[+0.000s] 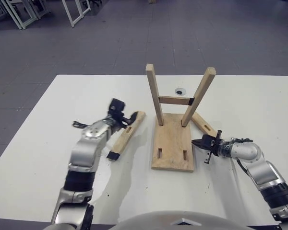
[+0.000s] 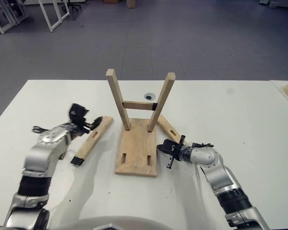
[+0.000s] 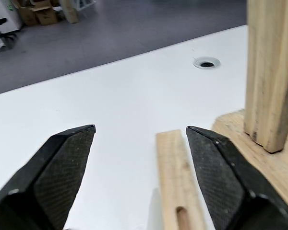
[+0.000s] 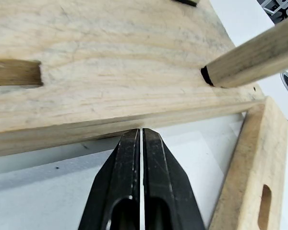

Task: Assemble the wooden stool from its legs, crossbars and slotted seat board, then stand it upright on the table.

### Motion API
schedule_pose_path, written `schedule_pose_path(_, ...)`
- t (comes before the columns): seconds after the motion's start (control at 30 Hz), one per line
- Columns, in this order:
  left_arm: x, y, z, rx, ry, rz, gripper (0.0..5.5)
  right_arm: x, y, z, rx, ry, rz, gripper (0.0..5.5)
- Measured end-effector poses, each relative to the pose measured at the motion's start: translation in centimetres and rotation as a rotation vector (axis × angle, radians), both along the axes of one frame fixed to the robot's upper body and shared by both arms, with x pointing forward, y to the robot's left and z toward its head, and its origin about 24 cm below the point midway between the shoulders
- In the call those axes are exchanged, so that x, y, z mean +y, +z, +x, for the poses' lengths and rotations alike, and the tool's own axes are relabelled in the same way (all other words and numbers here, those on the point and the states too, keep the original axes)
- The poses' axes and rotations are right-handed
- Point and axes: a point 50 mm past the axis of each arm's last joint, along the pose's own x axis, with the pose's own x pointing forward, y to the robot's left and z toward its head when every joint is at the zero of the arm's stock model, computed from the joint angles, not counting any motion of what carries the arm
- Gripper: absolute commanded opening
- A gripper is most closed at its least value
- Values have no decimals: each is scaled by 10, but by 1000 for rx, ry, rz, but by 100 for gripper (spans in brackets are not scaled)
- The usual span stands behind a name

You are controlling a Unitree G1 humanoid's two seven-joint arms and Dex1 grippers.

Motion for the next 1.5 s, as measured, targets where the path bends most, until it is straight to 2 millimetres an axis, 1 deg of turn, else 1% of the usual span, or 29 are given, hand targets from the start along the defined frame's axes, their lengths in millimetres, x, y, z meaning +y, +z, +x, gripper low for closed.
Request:
schedule_pose_path(0.07,21,-4,-19,5,87,55,351,-2,0,-2,1,-18,4,10)
schedule_pose_path(0.1,29,-12,-29,29,124,74,351,-5,3,-2,-8,-44,10,10)
schedule_pose_path(0.13,35,-19,-38,43,148,93,356,-7,9,0,-25,-76,29,29)
schedule_pose_path(0.17,40,-27,-45,61,164,104,373,-9,16,2,-48,-106,60,46)
schedule_pose_path(0.23,44,-38,-54,68,184,95,376,-9,25,4,-80,-154,114,85)
schedule_pose_path(0.37,50,-55,-70,103,204,78,376,-9,31,6,-98,-188,154,85)
schedule_pose_path(0.47,56,-74,-79,190,206,48,376,-9,35,7,-107,-208,178,85)
schedule_pose_path(0.57,58,-82,-82,245,208,35,333,-11,38,9,-127,-226,184,89)
schedule_pose_path(0.67,58,-82,-80,281,204,8,287,-10,41,10,-142,-236,187,89)
schedule_pose_path(0.83,55,-80,-83,364,234,-30,208,-8,46,13,-144,-236,219,89)
schedule_pose_path(0.9,52,-78,-83,389,237,-40,160,-4,58,17,-167,-233,269,89)
schedule_pose_path(0.97,51,-77,-82,406,240,-44,130,-1,69,19,-174,-231,317,89)
schedule_pose_path(1.0,50,-77,-82,411,242,-45,129,3,74,18,-154,-223,366,89)
schedule_pose_path(1.03,50,-77,-81,414,239,-40,129,10,84,16,-123,-205,450,89)
schedule_pose_path(1.07,49,-77,-81,414,238,-37,129,14,91,15,-104,-193,498,89)
schedule_pose_path(1.1,49,-77,-80,414,237,-33,129,18,97,14,-76,-176,534,109)
schedule_pose_path(1.13,48,-77,-79,412,236,-26,129,22,102,12,-35,-160,576,116)
schedule_pose_path(1.2,48,-76,-74,337,232,12,129,26,106,8,41,-158,644,148)
schedule_pose_path(1.23,47,-74,-71,273,235,20,129,28,106,7,75,-160,676,165)
schedule_pose_path(1.27,45,-67,-65,170,231,24,129,31,106,6,102,-162,702,189)
schedule_pose_path(1.33,37,-40,-50,-92,195,13,129,33,105,6,125,-170,727,217)
schedule_pose_path(1.4,25,-10,-45,-342,140,3,129,35,106,7,147,-183,775,259)
schedule_pose_path(1.43,18,2,-46,-429,107,0,129,36,109,7,174,-193,830,271)
schedule_pose_path(1.47,12,10,-46,-479,80,-8,129,38,112,8,196,-197,888,295)
schedule_pose_path(1.5,4,16,-45,-510,51,-21,129,39,117,9,226,-197,947,303)
